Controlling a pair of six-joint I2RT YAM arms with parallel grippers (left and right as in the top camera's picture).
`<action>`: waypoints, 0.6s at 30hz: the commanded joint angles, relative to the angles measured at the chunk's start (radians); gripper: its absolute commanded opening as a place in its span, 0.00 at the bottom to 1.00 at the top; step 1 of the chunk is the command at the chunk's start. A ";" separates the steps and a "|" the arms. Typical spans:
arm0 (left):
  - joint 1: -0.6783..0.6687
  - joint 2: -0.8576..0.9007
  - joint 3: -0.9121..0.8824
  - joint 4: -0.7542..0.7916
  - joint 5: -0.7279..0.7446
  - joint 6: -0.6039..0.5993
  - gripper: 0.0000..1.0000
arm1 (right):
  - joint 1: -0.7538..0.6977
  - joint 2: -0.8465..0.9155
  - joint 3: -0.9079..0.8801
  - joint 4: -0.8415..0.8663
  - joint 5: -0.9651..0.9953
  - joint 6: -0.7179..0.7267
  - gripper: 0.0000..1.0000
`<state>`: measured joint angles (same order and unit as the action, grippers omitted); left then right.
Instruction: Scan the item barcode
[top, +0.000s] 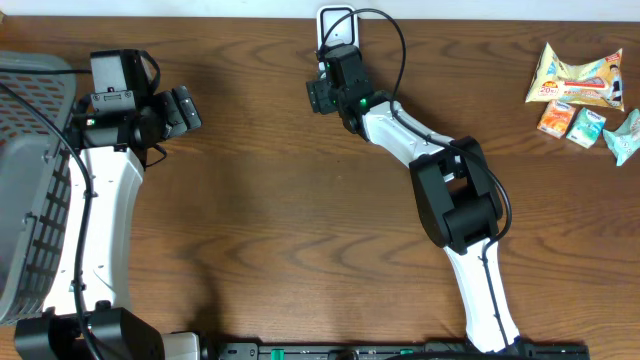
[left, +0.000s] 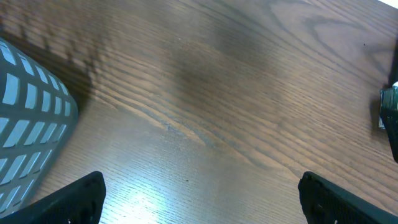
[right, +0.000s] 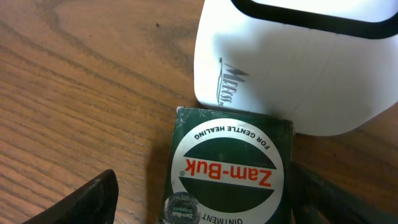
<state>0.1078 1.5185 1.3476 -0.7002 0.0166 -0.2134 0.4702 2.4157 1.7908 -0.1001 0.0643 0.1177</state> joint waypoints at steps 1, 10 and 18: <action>0.003 0.005 -0.005 -0.003 -0.006 -0.008 0.98 | 0.006 -0.018 0.016 -0.008 0.016 -0.014 0.80; 0.003 0.005 -0.005 -0.003 -0.006 -0.008 0.98 | -0.005 -0.023 0.015 -0.068 0.095 -0.006 0.79; 0.003 0.005 -0.005 -0.003 -0.006 -0.008 0.98 | -0.008 -0.023 0.015 -0.076 0.086 0.023 0.85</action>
<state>0.1078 1.5185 1.3476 -0.7002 0.0166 -0.2134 0.4660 2.4145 1.7943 -0.1749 0.1322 0.1223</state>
